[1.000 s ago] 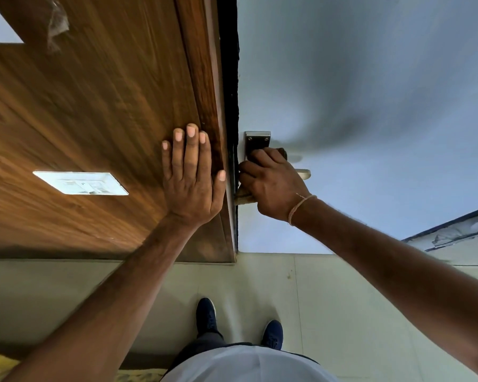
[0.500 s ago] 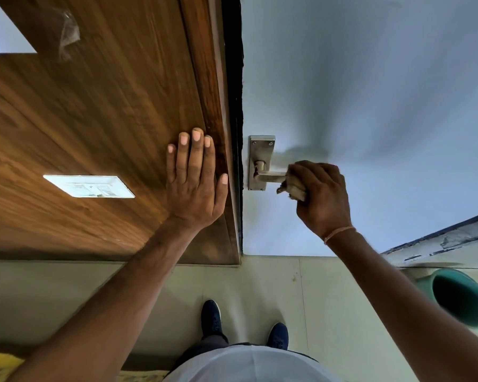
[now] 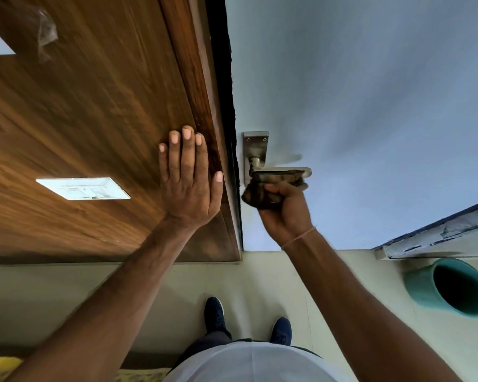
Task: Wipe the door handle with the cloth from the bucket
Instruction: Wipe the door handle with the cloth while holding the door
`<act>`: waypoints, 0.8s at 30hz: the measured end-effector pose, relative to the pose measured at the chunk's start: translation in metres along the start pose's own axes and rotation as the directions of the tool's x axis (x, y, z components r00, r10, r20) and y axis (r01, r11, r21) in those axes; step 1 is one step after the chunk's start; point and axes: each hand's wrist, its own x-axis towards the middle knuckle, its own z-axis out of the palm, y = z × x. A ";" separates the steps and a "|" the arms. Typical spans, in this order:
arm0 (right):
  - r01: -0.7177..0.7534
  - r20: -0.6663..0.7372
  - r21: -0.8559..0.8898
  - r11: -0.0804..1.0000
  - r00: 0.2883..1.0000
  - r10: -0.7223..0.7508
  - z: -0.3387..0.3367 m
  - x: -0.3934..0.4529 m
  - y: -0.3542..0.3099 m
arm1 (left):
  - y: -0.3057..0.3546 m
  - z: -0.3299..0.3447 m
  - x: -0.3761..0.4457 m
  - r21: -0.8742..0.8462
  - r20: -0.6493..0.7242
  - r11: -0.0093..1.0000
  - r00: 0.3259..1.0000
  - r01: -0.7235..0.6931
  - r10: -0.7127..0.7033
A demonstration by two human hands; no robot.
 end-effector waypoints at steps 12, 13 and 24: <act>-0.269 0.032 0.291 0.918 0.962 0.271 0.015 0.012 -0.004 | 0.000 0.000 -0.001 0.007 -0.002 1.000 1.000 -0.006 0.006; -0.274 0.037 0.308 0.911 0.960 0.276 0.013 0.010 -0.009 | 0.000 0.000 -0.001 0.005 -0.003 1.000 1.000 -0.005 0.005; -0.214 -0.066 0.189 0.958 0.971 0.230 -0.002 -0.003 -0.075 | 0.000 0.000 -0.002 0.002 0.000 1.000 1.000 0.001 -0.001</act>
